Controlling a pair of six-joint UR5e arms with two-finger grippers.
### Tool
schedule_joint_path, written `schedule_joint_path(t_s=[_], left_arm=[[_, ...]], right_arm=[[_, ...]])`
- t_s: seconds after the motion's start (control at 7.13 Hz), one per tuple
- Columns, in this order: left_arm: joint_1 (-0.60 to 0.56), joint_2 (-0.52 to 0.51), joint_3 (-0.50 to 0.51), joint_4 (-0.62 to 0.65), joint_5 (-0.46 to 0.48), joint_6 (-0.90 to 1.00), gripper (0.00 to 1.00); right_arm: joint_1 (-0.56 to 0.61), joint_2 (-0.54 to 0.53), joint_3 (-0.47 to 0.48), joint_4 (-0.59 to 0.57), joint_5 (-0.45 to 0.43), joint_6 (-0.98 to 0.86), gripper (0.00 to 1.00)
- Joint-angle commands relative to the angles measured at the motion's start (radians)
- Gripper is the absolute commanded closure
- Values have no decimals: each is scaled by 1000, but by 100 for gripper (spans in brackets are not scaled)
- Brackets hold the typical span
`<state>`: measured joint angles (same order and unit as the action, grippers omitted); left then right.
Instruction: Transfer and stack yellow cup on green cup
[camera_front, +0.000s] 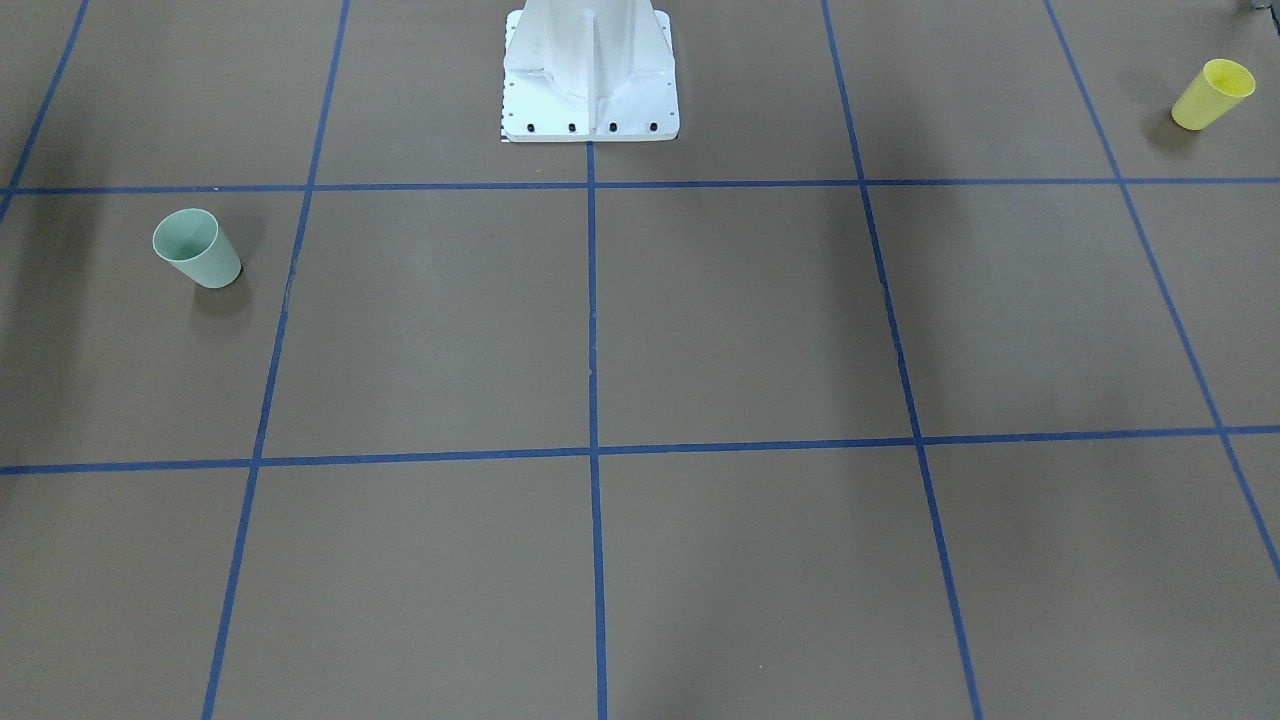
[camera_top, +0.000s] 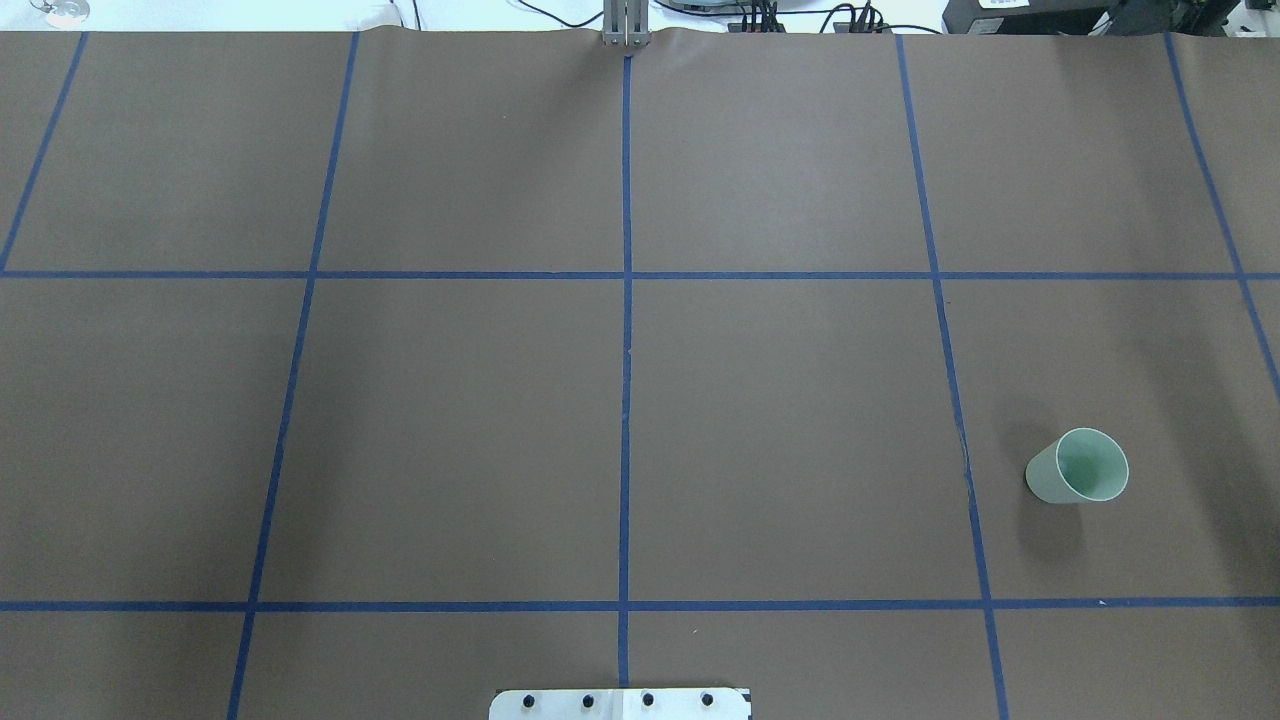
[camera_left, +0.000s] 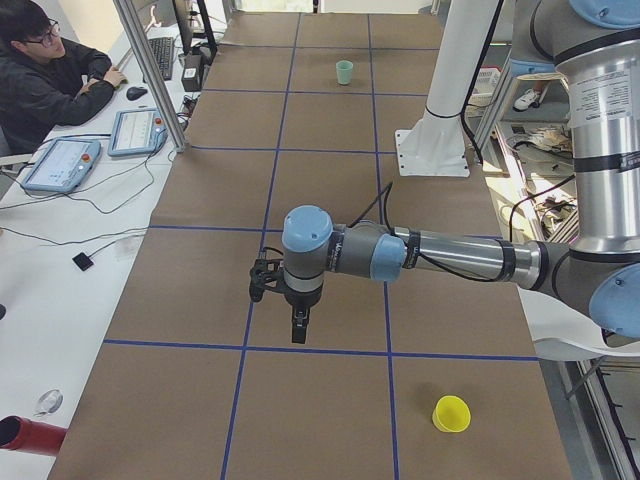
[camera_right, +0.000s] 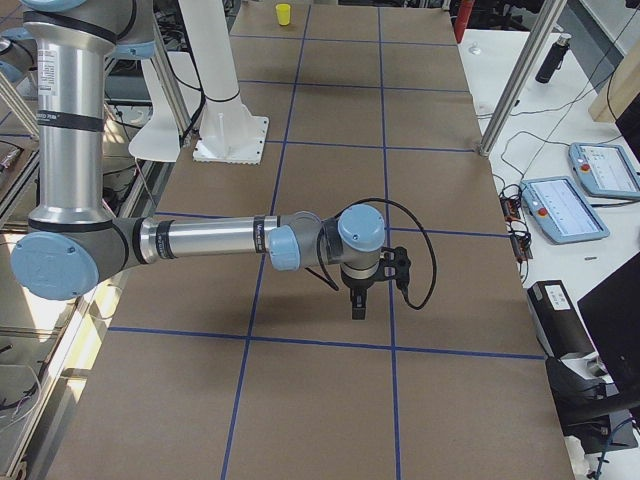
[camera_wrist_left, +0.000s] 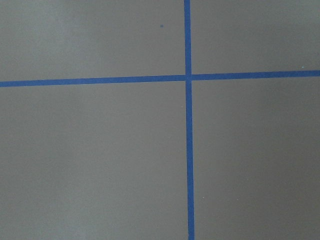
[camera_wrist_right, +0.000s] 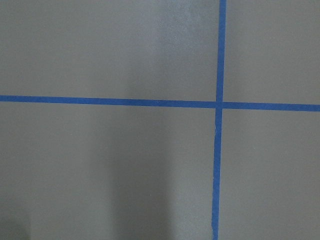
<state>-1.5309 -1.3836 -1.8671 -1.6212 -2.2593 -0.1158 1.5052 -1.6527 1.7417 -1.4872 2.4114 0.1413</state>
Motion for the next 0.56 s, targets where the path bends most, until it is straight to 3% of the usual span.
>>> schedule_joint_path(t_s=[0.0, 0.28, 0.42], left_arm=[[0, 0, 3, 0, -6, -1, 0], [3, -6, -7, -38, -29, -1, 0], [9, -9, 12, -86, -99, -8, 0]], right_arm=[[0, -1, -1, 1, 0, 1, 0], [0, -1, -1, 1, 0, 1, 0], [0, -1, 1, 1, -2, 0, 0]])
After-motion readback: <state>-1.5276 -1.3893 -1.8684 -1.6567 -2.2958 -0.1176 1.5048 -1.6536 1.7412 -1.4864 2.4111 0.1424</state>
